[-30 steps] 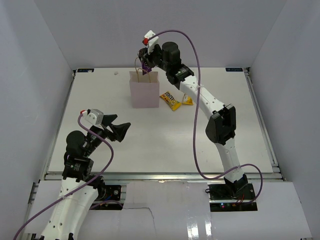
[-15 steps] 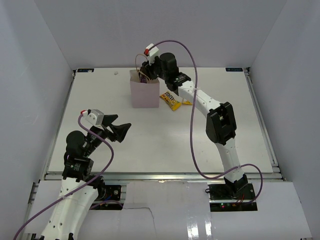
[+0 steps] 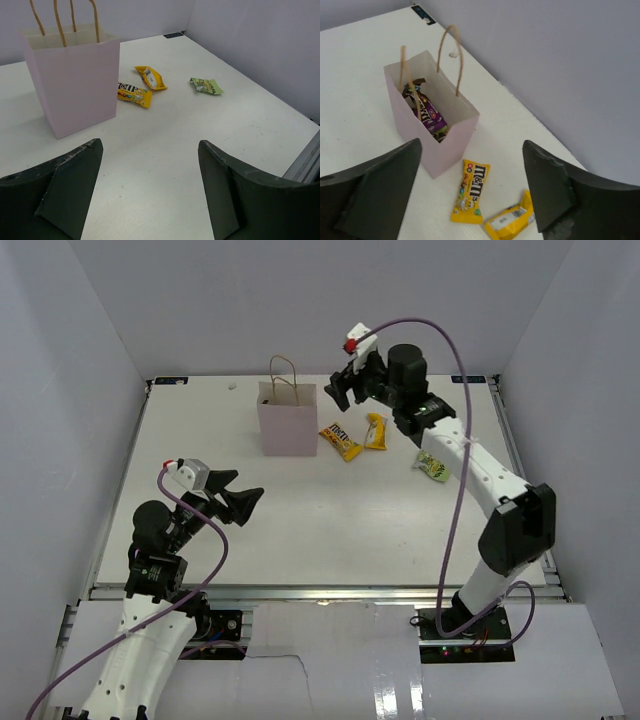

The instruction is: Place the snacks into the paper bag

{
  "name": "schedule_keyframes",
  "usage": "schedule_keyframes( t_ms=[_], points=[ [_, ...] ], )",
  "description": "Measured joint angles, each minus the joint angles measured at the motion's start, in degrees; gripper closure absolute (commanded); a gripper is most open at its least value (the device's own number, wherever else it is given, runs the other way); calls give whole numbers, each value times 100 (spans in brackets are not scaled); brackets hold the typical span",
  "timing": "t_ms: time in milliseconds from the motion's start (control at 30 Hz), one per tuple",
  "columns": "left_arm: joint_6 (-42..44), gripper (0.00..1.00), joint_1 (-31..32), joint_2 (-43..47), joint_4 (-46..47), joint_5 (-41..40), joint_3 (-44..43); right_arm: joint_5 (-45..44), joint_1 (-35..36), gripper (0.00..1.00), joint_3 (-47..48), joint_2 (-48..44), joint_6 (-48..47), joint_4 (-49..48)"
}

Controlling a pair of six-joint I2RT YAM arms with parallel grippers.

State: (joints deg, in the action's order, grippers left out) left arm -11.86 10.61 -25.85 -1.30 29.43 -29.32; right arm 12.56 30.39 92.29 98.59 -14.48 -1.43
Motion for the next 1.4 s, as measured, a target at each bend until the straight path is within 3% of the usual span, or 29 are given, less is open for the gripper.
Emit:
schedule_keyframes(
  t_ms=[33,133,233,500,633,767,1100,1200,1400],
  points=[
    [0,12,0,-4,2,7,0,164,-153,4,-229,-293,-103,37],
    [-13,12,0,-15,2,55,4,719,-732,2,-837,-979,-472,363],
    [-22,12,0,-61,2,131,4,898,-1279,2,-1003,-992,-861,1043],
    [-52,12,0,-149,57,256,13,-238,-1823,3,-2188,-116,-1904,2326],
    [-66,12,0,-149,107,267,15,-741,-1840,10,-2199,33,-2640,2511],
    [-66,12,0,-153,164,280,28,-981,-1930,10,-2059,330,-3136,2505],
    [-66,12,0,-219,179,304,46,-979,-2367,11,-1519,1246,-3532,2649],
    [-66,12,0,-223,181,306,46,-894,-2472,15,-1475,1325,-3554,2664],
    [-66,12,0,-245,179,317,46,-393,-2721,38,-1220,1558,-3560,2889]
  ],
)
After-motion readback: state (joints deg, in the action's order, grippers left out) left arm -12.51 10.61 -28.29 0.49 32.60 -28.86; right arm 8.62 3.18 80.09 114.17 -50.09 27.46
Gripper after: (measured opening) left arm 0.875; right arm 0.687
